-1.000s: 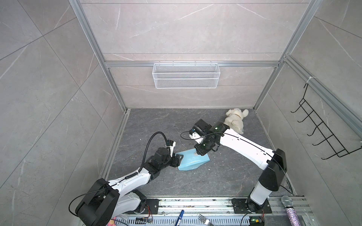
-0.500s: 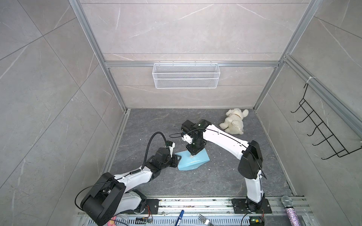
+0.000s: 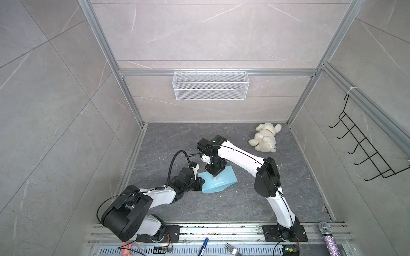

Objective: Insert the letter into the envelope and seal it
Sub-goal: 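Press the glue stick onto the envelope with the right gripper while the left steadies it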

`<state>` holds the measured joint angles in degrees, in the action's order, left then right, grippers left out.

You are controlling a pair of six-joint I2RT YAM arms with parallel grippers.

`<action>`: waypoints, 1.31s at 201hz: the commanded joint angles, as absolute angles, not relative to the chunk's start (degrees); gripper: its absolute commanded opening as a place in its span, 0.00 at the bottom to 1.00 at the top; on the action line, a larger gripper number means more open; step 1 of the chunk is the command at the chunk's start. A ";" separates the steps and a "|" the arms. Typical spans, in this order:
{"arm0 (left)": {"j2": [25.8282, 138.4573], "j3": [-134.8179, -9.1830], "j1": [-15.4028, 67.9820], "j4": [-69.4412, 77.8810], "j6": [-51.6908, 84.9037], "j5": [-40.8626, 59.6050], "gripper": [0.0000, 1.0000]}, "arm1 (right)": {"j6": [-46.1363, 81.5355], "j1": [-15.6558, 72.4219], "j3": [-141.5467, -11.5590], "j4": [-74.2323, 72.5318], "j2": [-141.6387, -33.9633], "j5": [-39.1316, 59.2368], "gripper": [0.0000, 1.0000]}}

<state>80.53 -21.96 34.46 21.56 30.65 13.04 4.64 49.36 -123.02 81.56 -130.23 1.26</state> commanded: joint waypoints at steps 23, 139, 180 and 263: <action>82.48 -23.91 34.07 23.51 31.12 14.00 0.09 | 4.04 50.01 -128.05 86.71 -133.71 -0.78 0.00; 83.02 -23.90 34.06 20.21 29.88 11.22 0.01 | 4.18 50.78 -136.61 90.85 -140.04 -1.05 0.00; 82.61 -23.72 34.06 20.09 29.80 10.72 0.00 | 4.13 50.98 -138.94 92.74 -142.27 -1.49 0.00; 81.76 -23.45 34.10 19.41 29.39 9.70 0.00 | 5.22 51.10 -139.57 93.52 -143.83 -1.58 0.00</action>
